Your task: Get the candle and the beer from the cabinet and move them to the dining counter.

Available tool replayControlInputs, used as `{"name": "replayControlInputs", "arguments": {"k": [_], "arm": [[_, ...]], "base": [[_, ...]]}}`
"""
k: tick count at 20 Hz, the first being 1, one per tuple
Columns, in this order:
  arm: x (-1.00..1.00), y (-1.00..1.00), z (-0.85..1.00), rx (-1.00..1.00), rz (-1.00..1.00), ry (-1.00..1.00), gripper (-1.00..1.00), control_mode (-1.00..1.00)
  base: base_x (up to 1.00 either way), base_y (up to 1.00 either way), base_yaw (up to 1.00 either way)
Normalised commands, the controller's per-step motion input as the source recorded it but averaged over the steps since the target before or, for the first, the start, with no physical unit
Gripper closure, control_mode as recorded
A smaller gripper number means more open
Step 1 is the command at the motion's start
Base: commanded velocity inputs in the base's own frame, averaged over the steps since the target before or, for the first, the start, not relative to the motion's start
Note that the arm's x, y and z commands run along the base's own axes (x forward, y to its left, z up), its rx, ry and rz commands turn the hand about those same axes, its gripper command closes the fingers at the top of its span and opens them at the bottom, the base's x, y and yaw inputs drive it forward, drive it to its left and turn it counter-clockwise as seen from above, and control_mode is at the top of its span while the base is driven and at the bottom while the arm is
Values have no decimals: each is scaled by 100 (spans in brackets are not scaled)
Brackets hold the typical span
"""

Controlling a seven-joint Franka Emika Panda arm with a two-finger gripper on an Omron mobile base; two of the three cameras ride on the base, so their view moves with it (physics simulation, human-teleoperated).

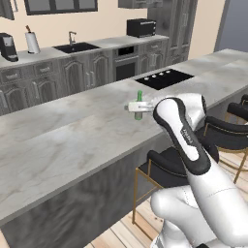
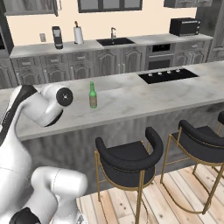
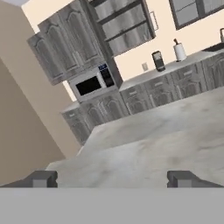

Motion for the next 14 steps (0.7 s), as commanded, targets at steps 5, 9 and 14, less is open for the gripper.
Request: {"name": "replayControlInputs", "arguments": {"k": [5, 9, 14], "arm": [[-37, 34, 4, 0, -11, 29, -100, -100], [-63, 4, -29, -6, -15, 17, -100, -100], [-94, -11, -22, -3, -14, 5, -100, -100]], "base": [[0, 0, 0], [0, 0, 0], [0, 0, 0]]}}
